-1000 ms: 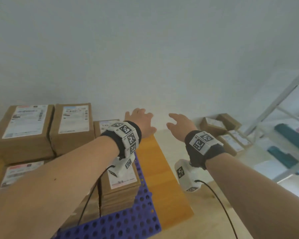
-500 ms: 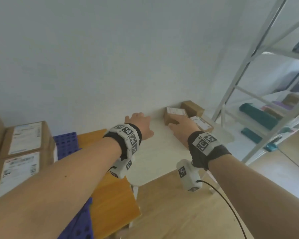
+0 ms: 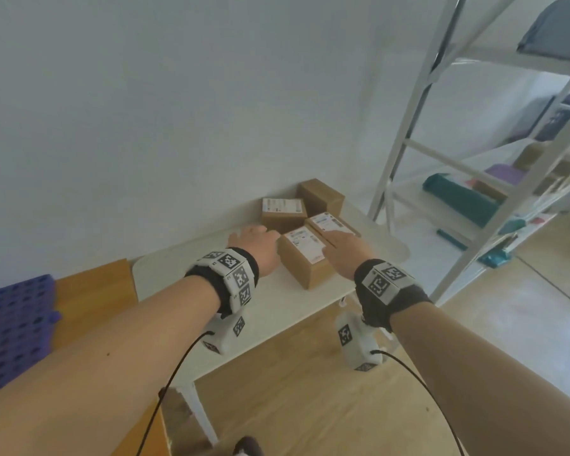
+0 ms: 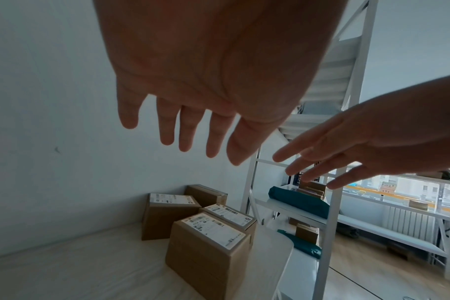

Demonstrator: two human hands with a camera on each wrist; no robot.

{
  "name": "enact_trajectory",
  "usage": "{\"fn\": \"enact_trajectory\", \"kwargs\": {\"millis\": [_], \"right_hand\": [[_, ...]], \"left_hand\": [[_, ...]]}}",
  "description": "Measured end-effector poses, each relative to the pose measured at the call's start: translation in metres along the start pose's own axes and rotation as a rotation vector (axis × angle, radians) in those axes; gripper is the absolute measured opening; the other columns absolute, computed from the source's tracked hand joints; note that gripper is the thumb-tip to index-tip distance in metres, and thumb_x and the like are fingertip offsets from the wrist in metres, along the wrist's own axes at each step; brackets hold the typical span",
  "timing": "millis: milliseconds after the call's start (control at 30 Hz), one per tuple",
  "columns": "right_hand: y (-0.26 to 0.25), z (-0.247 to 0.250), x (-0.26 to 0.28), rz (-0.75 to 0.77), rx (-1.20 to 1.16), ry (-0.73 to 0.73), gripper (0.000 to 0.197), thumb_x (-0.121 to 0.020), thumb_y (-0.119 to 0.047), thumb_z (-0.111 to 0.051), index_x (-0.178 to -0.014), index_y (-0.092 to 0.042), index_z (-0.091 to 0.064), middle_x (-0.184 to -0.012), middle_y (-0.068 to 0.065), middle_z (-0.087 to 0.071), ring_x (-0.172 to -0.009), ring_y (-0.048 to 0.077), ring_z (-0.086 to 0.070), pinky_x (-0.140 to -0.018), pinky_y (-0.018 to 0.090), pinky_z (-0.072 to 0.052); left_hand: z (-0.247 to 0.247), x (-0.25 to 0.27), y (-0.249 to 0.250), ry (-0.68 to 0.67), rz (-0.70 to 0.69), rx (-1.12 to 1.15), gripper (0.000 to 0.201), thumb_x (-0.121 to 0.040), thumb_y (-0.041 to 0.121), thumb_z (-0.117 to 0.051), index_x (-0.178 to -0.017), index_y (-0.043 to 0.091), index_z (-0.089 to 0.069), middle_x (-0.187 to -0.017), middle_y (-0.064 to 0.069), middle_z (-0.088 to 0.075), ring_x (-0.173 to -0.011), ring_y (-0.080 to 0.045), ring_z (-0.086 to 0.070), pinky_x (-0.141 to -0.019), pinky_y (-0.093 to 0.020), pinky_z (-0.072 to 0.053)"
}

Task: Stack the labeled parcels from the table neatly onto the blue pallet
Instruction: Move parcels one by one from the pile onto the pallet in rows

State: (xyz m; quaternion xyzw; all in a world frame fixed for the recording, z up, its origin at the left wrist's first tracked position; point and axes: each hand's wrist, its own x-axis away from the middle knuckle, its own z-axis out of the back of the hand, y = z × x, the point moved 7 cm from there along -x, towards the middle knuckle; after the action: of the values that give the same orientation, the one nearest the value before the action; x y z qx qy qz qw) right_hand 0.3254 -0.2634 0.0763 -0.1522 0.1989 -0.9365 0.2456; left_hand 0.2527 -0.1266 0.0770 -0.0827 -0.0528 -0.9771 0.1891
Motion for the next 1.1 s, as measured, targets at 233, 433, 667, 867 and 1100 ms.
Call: {"fn": "enact_trajectory", "kwargs": {"millis": [233, 433, 667, 867, 1100], "right_hand": [[0.040, 0.023, -0.077, -0.027, -0.014, -0.016, 0.043, -0.097, -0.020, -0.041, -0.140, -0.021, -0.044, -0.147, 0.005, -0.042, -0.130, 0.025, -0.044, -0.106, 0.031, -0.035], [0.053, 0.040, -0.173, -0.026, 0.015, -0.059, 0.039, -0.098, -0.020, -0.040, -0.136, -0.023, -0.049, -0.138, 0.005, -0.053, -0.117, 0.024, -0.055, -0.094, 0.028, -0.044], [0.073, 0.032, -0.253, -0.059, 0.033, -0.130, 0.036, -0.100, -0.026, -0.038, -0.134, -0.019, -0.050, -0.128, 0.007, -0.058, -0.108, 0.021, -0.058, -0.081, 0.022, -0.042], [0.092, 0.041, -0.313, -0.006, 0.044, -0.205, 0.036, -0.100, -0.019, -0.037, -0.133, -0.013, -0.050, -0.136, 0.010, -0.052, -0.121, 0.026, -0.051, -0.100, 0.029, -0.038], [0.122, 0.051, -0.399, 0.030, 0.016, -0.303, 0.044, -0.099, -0.019, -0.038, -0.143, -0.019, -0.039, -0.144, 0.004, -0.046, -0.126, 0.024, -0.048, -0.097, 0.025, -0.036]], "left_hand": [[-0.008, -0.100, 0.013, -0.004, 0.021, 0.023, 0.049, -0.094, 0.031, -0.043, -0.141, 0.022, -0.036, -0.146, -0.003, -0.038, -0.131, -0.024, -0.039, -0.103, -0.041, -0.036], [-0.005, -0.198, 0.022, -0.026, 0.036, 0.085, 0.048, -0.092, 0.035, -0.046, -0.137, 0.020, -0.041, -0.143, -0.007, -0.040, -0.127, -0.026, -0.043, -0.104, -0.045, -0.038], [-0.019, -0.280, 0.024, -0.071, 0.068, 0.121, 0.050, -0.092, 0.033, -0.045, -0.140, 0.021, -0.037, -0.144, -0.005, -0.041, -0.129, -0.027, -0.042, -0.104, -0.045, -0.038], [-0.023, -0.333, 0.029, -0.085, 0.114, 0.147, 0.042, -0.089, 0.031, -0.052, -0.130, 0.020, -0.048, -0.130, -0.005, -0.050, -0.118, -0.026, -0.050, -0.096, -0.041, -0.043], [-0.028, -0.403, 0.047, -0.130, 0.216, 0.137, 0.057, -0.090, 0.041, -0.048, -0.142, 0.023, -0.034, -0.145, -0.002, -0.039, -0.131, -0.025, -0.038, -0.107, -0.046, -0.032]]}}
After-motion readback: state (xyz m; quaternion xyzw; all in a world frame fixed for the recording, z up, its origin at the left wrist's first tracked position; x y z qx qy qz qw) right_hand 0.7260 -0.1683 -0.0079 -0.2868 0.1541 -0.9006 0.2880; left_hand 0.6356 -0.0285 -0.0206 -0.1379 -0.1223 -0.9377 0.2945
